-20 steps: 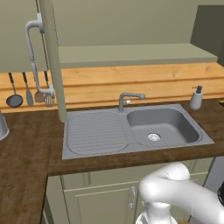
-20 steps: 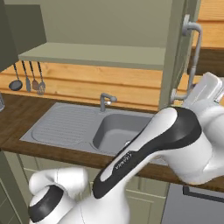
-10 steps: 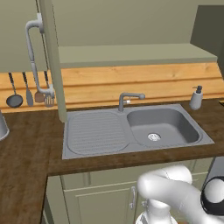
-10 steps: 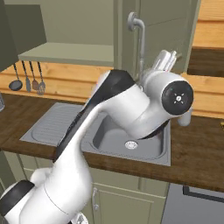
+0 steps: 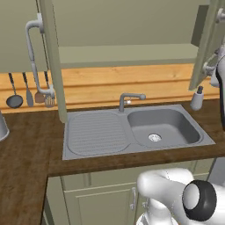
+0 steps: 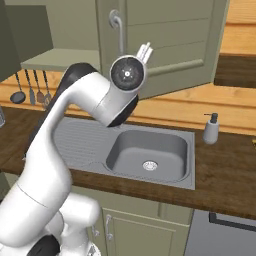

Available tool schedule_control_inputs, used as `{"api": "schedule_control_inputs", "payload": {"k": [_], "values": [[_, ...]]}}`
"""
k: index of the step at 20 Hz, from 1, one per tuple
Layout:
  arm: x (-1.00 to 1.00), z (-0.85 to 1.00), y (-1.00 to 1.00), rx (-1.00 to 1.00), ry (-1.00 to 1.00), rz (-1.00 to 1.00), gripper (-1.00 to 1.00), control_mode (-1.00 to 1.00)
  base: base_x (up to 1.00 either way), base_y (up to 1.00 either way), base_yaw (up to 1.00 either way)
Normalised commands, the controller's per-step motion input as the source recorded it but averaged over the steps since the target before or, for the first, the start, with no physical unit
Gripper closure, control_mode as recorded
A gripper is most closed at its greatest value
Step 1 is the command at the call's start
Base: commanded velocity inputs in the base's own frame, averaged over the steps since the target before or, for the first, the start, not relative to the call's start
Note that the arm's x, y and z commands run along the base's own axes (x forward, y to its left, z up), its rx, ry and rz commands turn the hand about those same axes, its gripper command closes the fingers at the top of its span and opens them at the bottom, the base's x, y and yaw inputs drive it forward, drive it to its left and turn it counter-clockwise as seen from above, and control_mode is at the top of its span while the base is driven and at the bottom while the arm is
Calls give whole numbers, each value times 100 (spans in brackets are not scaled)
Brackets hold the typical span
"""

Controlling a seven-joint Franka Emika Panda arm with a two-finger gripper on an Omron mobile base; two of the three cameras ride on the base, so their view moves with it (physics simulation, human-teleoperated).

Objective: Pick the kettle from the counter and place it on the tray. Then pick the mug from the cabinet and place it on the tray. Then close the cabinet doors.

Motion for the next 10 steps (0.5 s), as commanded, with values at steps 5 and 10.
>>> {"api": "schedule_control_inputs", "payload": {"k": [5, 10], "values": [[84, 0, 47, 0, 0, 10, -100, -100, 0, 0, 0], [96, 0, 20, 4, 0, 18, -100, -100, 0, 0, 0]]}}
